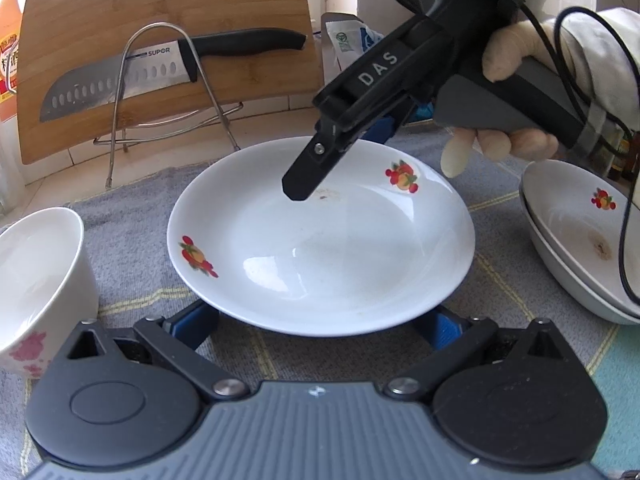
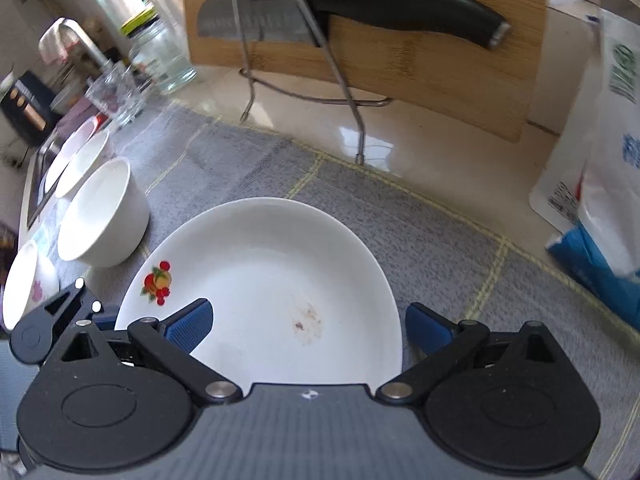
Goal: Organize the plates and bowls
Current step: 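Close the right tool on the rim of the white flower plate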
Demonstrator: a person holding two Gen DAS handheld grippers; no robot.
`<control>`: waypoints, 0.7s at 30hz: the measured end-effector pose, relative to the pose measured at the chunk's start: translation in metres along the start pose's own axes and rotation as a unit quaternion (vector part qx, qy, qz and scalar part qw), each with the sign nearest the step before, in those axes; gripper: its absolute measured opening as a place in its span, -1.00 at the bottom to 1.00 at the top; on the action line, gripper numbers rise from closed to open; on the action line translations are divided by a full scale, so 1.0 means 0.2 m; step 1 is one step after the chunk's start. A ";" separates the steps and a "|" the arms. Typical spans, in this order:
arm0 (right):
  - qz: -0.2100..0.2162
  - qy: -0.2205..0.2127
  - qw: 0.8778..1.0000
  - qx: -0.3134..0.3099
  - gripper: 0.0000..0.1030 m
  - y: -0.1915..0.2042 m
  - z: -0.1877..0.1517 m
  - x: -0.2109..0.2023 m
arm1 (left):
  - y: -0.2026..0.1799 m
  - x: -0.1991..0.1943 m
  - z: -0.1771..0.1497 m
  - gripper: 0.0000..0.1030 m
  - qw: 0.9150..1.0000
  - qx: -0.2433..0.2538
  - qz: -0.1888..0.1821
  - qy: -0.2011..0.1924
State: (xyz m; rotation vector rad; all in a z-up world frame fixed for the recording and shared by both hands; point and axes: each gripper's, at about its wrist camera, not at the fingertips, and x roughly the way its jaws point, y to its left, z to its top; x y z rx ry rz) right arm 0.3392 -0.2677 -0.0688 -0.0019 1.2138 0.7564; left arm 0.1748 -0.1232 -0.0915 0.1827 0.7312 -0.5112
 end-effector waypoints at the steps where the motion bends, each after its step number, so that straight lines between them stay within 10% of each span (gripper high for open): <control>1: 0.004 0.004 1.000 -0.003 1.00 0.00 0.01 0.00 | 0.00 0.00 0.00 1.00 1.000 0.000 -0.001 0.002; 21: 0.101 0.053 0.993 0.003 1.00 -0.06 0.11 0.00 | 0.00 0.01 0.02 0.99 1.000 0.016 -0.004 0.012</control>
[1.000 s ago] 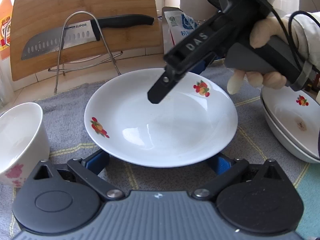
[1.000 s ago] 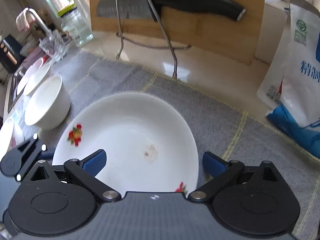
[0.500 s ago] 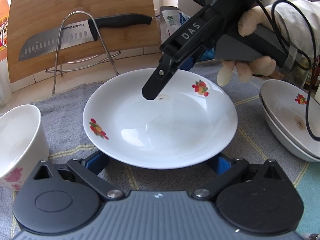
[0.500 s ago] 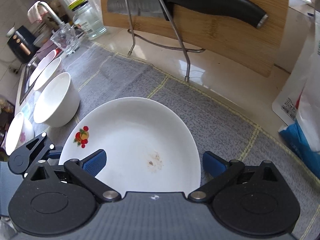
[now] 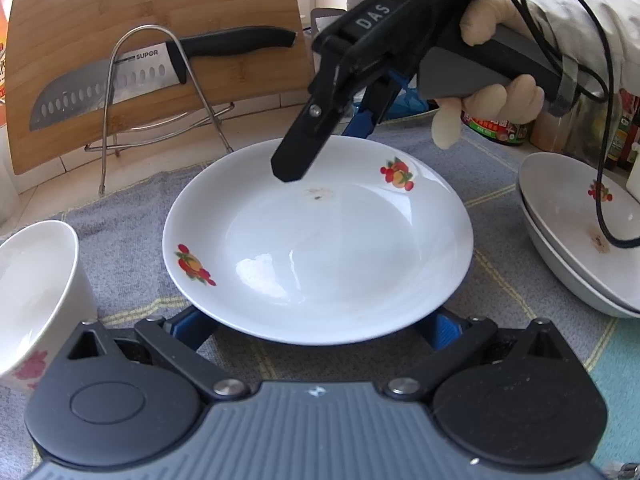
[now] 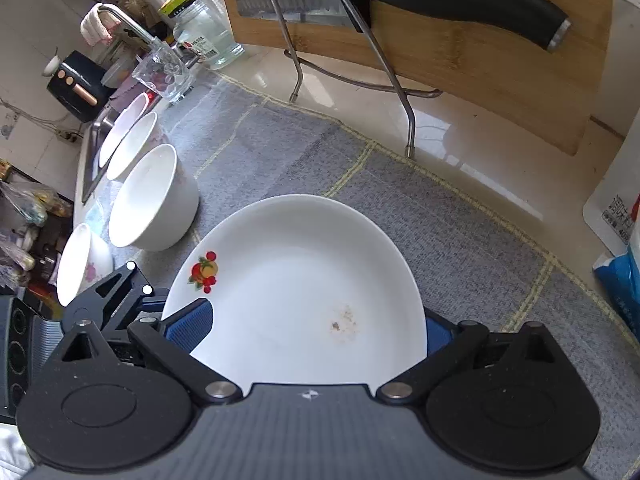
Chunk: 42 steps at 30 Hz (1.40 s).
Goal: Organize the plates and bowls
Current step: 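Lift the plate with the right tool and carry it toward the plate stack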
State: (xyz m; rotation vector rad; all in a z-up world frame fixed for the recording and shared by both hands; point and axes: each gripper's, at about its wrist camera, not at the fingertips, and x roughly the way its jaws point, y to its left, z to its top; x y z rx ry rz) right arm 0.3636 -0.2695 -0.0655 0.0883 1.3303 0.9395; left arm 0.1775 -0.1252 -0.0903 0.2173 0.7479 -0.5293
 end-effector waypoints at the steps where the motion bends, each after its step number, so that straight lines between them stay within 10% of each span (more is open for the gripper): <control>1: 0.003 0.001 1.000 0.000 1.00 0.00 0.00 0.00 | 0.00 0.00 0.00 0.98 1.000 0.001 0.001 0.000; 42: 0.031 -0.044 0.998 0.030 1.00 0.16 -0.12 -0.18 | -0.05 -0.24 0.02 0.92 1.000 0.019 -0.012 0.013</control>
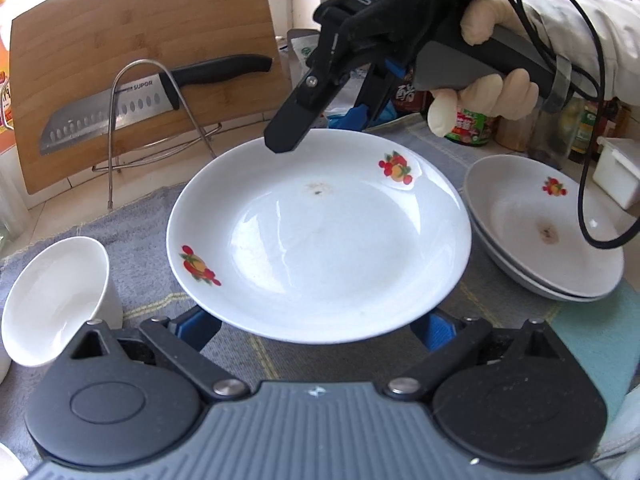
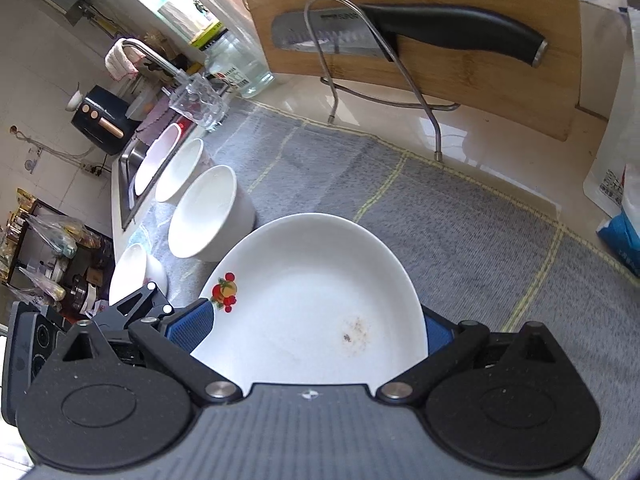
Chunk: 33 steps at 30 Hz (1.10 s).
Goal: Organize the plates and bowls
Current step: 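Lift the plate with the right tool and carry it toward the plate stack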
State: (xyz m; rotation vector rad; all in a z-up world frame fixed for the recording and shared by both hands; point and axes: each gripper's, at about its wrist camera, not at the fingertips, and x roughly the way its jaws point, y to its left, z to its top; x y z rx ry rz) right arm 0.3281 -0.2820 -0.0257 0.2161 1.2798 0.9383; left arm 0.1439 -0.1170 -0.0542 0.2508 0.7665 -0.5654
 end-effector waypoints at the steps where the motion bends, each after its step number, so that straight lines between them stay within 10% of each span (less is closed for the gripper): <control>1: -0.003 -0.003 1.000 -0.001 1.00 0.01 -0.01 -0.01 | 0.00 -0.01 0.00 0.92 1.000 0.001 -0.002 0.000; 33: -0.103 -0.118 0.981 0.117 1.00 0.09 -0.68 -0.49 | -0.36 -0.13 0.09 0.92 0.981 0.124 -0.146 -0.012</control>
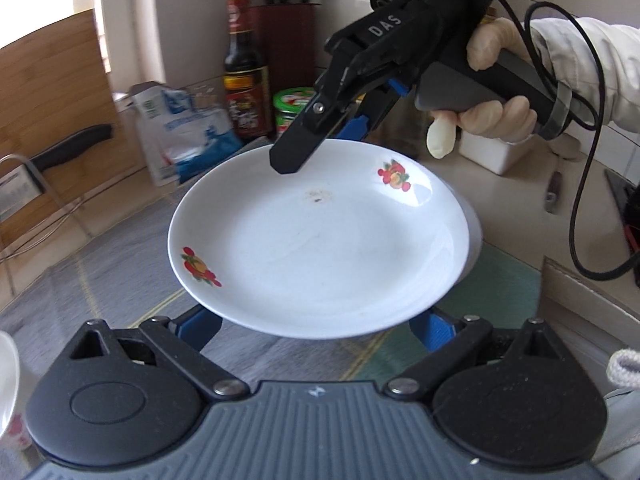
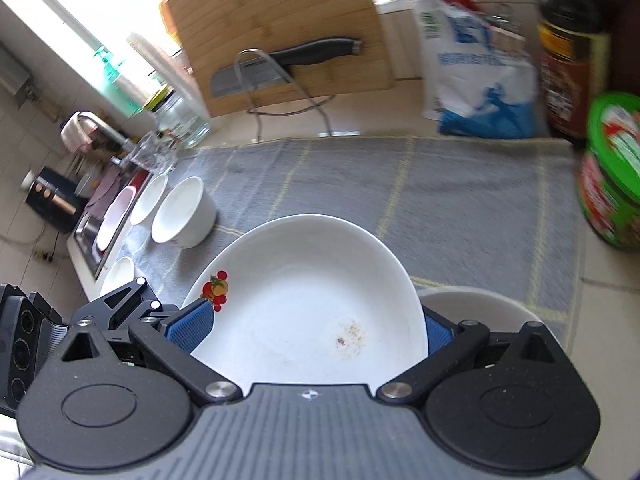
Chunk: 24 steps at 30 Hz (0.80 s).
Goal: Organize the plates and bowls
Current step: 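Lift the plate with the right tool and carry it toward the plate stack, then lower the held plate onto the stacked plates with the right tool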
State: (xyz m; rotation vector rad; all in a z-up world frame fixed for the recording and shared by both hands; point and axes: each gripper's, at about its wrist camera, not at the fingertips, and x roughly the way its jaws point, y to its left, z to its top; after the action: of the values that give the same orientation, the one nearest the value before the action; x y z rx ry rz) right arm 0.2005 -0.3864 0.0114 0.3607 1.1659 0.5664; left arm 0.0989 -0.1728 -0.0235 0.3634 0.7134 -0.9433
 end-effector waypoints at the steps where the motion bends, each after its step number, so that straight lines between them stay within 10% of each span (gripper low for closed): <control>1: -0.004 -0.003 1.000 0.005 1.00 -0.01 -0.02 -0.01 | -0.01 0.01 0.01 0.92 1.000 0.005 -0.005 0.000; 24: -0.034 -0.027 0.996 0.072 1.00 -0.23 -0.23 -0.11 | -0.11 0.17 0.07 0.92 0.997 0.051 -0.053 0.015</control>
State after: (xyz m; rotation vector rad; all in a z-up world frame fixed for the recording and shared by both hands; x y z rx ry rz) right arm 0.1619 -0.4373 -0.0147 0.4554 1.1657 0.4126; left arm 0.0991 -0.2125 -0.0371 0.4332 0.7197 -1.0796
